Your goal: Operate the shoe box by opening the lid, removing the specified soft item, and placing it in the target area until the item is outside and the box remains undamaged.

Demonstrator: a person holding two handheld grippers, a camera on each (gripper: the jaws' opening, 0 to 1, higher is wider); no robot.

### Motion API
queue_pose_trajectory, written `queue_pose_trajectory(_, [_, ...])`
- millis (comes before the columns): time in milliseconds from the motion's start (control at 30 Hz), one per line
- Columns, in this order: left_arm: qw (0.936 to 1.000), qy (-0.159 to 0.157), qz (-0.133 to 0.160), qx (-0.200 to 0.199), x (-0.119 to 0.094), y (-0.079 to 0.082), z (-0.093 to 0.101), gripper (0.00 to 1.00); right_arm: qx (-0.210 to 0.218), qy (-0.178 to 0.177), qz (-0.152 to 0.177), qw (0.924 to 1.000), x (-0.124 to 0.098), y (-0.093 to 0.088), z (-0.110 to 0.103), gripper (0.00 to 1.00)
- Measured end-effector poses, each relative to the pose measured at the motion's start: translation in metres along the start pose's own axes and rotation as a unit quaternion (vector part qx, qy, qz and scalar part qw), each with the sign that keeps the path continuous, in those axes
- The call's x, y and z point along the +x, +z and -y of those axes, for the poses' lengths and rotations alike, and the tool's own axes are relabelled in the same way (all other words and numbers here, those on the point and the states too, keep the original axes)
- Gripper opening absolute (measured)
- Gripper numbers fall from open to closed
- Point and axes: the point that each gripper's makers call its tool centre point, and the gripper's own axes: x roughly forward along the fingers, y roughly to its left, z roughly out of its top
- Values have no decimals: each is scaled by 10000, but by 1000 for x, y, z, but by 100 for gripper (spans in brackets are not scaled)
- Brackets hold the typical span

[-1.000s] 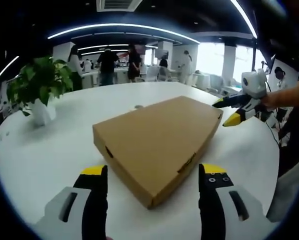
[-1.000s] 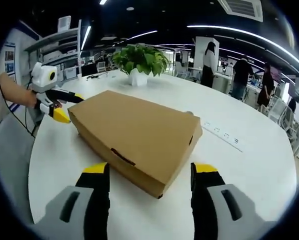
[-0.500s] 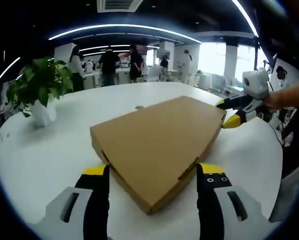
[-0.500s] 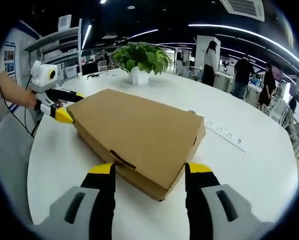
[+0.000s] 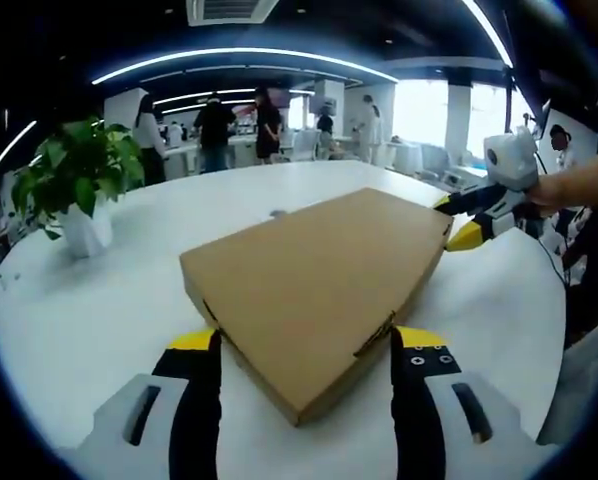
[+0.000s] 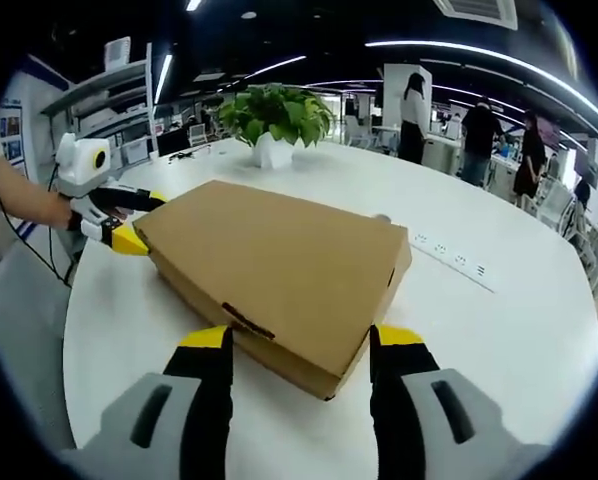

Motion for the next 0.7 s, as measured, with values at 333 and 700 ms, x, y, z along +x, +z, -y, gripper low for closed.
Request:
queue_pose_trajectory(333, [10000, -36, -53, 19, -8, -5, -4, 67, 72, -48, -43, 10000, -4, -2, -13, 49])
queue_pose_trajectory(700, [9999, -100, -102, 3, -18, -11, -7, 64, 137, -93, -64, 9998, -8, -6, -28, 46])
